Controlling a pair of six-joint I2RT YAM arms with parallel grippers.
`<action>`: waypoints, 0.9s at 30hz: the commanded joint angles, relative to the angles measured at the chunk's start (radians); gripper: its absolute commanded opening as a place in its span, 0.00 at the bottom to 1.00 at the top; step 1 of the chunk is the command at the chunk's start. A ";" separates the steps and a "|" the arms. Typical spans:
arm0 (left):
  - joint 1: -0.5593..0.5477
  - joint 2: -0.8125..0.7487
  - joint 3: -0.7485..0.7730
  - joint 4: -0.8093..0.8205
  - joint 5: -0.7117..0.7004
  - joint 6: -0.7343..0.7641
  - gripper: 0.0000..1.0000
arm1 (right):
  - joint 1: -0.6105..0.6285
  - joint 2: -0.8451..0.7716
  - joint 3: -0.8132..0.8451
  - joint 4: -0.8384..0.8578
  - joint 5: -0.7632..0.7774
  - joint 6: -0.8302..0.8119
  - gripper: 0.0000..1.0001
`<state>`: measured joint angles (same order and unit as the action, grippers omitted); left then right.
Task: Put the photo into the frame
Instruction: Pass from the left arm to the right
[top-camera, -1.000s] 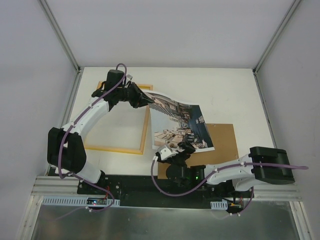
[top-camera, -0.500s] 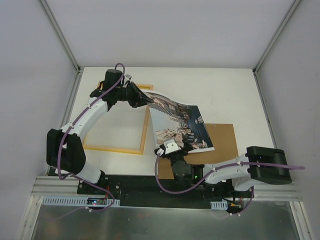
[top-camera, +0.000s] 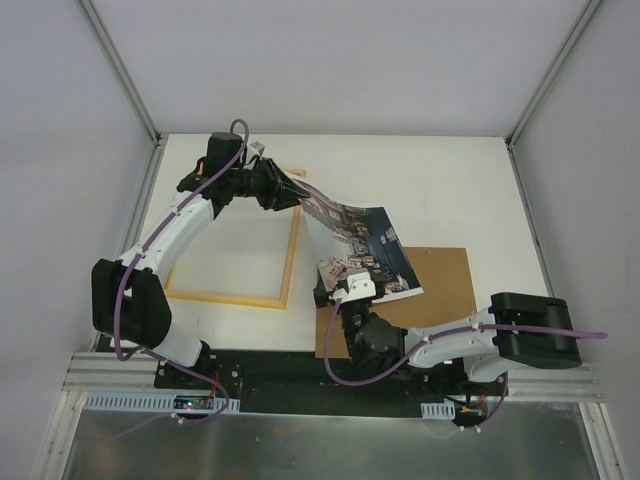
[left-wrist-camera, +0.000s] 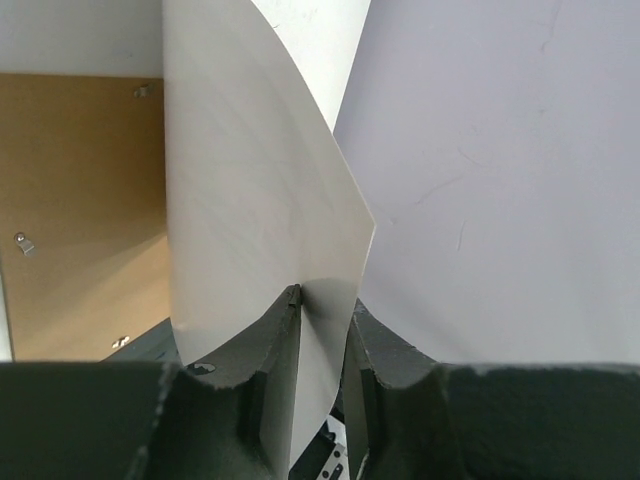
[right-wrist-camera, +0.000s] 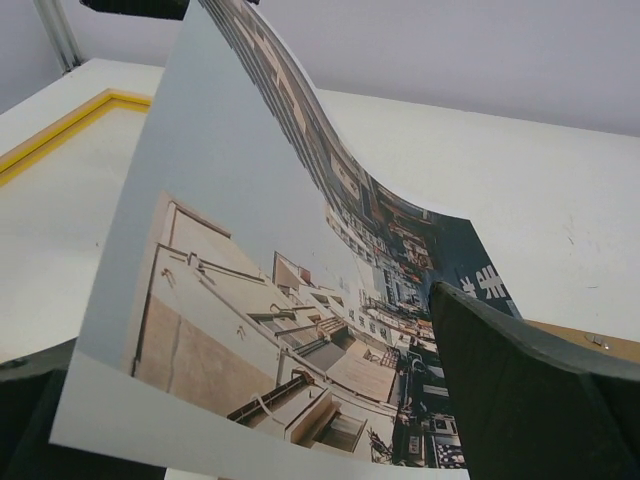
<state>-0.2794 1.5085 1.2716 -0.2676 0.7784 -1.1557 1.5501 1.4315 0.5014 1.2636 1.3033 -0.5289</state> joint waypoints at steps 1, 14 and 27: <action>0.013 -0.042 0.046 0.010 0.024 0.025 0.20 | 0.005 -0.043 0.043 0.155 0.024 0.004 0.96; 0.013 -0.047 0.008 0.013 0.021 0.037 0.08 | -0.013 -0.160 0.017 -0.241 -0.067 -0.538 0.12; 0.011 -0.047 0.006 0.013 0.016 0.051 0.00 | -0.107 -0.382 0.028 -0.747 -0.257 -0.171 0.28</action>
<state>-0.2794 1.5028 1.2743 -0.2680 0.7780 -1.1324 1.4498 1.0950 0.5064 0.6216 1.0981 -0.7471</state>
